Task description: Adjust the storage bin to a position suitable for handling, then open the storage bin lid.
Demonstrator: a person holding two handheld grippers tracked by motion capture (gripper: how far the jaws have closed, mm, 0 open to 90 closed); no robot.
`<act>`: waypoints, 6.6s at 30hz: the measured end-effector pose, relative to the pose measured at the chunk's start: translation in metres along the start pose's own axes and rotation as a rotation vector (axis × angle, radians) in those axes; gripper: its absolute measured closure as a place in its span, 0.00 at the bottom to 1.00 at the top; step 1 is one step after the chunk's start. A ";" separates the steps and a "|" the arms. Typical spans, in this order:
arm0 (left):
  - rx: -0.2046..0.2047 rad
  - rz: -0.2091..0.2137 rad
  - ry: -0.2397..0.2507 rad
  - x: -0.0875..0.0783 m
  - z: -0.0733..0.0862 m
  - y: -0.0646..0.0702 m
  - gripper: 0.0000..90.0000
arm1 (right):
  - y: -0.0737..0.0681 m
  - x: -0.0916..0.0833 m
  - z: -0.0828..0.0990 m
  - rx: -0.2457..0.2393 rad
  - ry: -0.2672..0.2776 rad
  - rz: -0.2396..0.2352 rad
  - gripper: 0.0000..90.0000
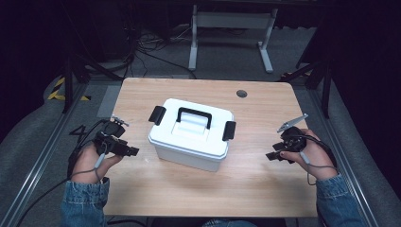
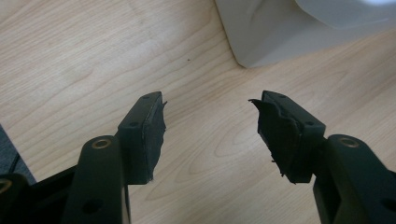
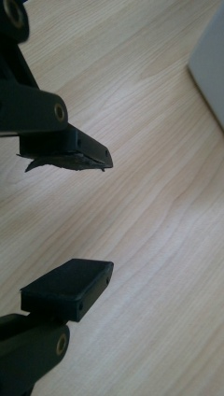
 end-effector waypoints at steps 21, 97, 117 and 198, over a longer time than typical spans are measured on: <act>0.005 -0.015 0.025 -0.002 -0.005 -0.006 0.46 | -0.024 -0.038 -0.083 -0.121 0.127 -0.033 0.49; -0.083 0.023 0.140 -0.010 -0.008 -0.012 0.48 | -0.128 -0.010 -0.225 -0.420 0.177 -0.178 0.94; -0.085 0.024 0.134 -0.009 -0.008 -0.011 0.48 | -0.111 -0.060 -0.237 -0.393 0.290 -0.154 0.94; -0.126 0.028 0.107 0.000 -0.004 -0.019 0.48 | 0.106 0.035 -0.075 0.096 0.128 0.106 0.94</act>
Point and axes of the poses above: each handheld gripper's, and its own axes: x roughly forward along the jaws, z roughly out of its underside, y roughly to its right, the point moved 8 cm from there along x, roughly forward along the jaws, and after that the axes turned 11 degrees about z, right-handed, at the moved point
